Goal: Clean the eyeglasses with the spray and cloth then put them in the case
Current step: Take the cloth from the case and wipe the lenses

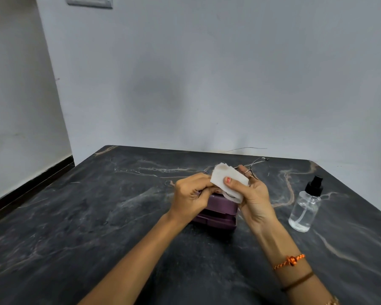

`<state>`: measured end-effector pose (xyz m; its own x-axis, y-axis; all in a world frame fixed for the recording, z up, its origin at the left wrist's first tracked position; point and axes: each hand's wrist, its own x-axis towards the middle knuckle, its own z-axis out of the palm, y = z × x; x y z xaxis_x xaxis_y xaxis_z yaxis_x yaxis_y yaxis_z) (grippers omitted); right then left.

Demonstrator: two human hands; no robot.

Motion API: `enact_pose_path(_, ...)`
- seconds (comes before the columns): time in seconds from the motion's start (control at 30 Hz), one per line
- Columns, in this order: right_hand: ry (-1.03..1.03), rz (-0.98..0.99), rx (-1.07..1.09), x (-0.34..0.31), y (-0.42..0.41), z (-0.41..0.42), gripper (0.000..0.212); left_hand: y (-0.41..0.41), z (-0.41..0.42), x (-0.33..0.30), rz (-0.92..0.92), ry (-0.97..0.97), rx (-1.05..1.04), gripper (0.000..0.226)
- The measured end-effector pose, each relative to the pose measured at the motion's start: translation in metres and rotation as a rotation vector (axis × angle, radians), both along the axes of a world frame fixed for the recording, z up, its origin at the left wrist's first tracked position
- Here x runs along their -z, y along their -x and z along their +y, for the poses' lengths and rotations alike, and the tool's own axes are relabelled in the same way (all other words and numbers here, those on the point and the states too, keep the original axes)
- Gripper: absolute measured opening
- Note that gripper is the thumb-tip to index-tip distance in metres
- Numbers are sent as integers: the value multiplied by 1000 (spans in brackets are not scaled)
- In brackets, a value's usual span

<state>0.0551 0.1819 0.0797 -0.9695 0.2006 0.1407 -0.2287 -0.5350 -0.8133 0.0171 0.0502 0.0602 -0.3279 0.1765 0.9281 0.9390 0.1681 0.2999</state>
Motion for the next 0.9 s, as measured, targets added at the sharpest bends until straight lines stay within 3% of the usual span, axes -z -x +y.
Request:
enact_pose_path(0.1,11,2,6,0,0,3,49,0,0,0,-18,-7,-4,11)
enact_pose_path(0.23,178,-12,7,1,3,3,41,2,-2,-1,-9,-51,-4,11)
enact_pose_path(0.33,290,-41,-41,5,4,-1,14,2,-1,-2,0,-52,-5,11)
enact_pose_path(0.4,330,-49,-40,5,3,-5,8,1,0,-1,-2,-46,-1,11)
enact_pose_path(0.47,285,-32,-32,4,3,-6,11,-1,1,0,4,-42,4,11)
enact_pose_path(0.7,-10,-32,-73,0,1,-2,51,1,-1,0,-5,-68,-104,22)
enact_pose_path(0.9,57,-50,-78,-3,0,8,38,0,-2,-3,12,-113,-92,14)
